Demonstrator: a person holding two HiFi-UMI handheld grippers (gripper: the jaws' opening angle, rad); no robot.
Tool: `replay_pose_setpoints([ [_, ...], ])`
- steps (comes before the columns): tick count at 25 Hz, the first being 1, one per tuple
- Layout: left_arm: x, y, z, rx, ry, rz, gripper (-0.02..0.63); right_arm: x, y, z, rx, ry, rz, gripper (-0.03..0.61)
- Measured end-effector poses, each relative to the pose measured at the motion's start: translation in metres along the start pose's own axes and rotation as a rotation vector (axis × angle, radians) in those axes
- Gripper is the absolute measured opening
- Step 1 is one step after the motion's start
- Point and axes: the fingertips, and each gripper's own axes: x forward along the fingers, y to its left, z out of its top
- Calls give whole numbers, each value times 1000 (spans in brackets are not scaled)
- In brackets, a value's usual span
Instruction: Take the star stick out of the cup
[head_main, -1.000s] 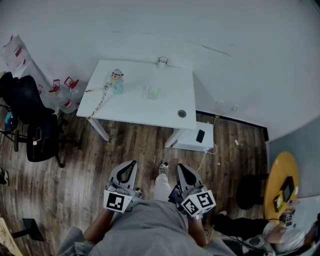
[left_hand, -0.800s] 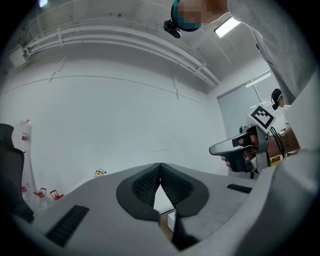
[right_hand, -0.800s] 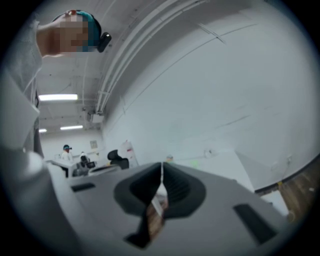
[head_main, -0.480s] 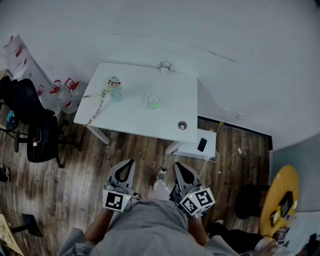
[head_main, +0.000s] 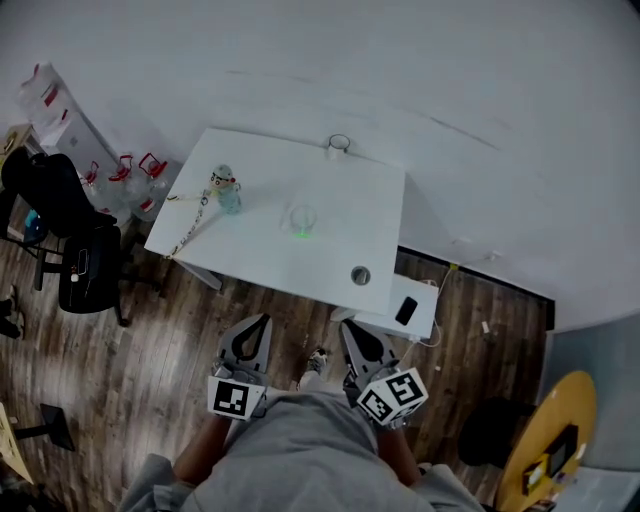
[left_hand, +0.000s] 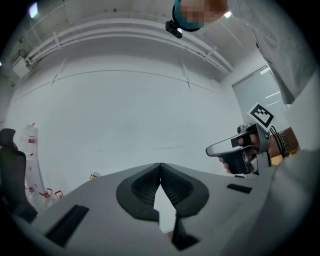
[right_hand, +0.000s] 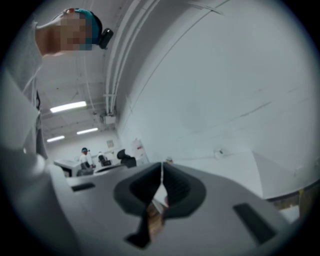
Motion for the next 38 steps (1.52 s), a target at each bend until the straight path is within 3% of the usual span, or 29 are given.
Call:
replay_pose_setpoints([
  [6, 28, -4, 1, -10, 2, 64, 32, 13, -29, 13, -32, 31, 67, 35],
  [17, 51, 0, -10, -9, 30, 68, 32, 28, -43, 5, 1, 82, 89, 35],
  [25, 85, 24, -22, -16, 68, 14, 32, 41, -52, 13, 23, 88, -7, 35],
  [35, 130, 37, -40, 51, 133, -80, 37, 56, -70, 17, 47, 92, -104, 35],
  [38, 138, 35, -50, 88, 160, -122, 73, 60, -72, 17, 61, 89, -127, 35],
])
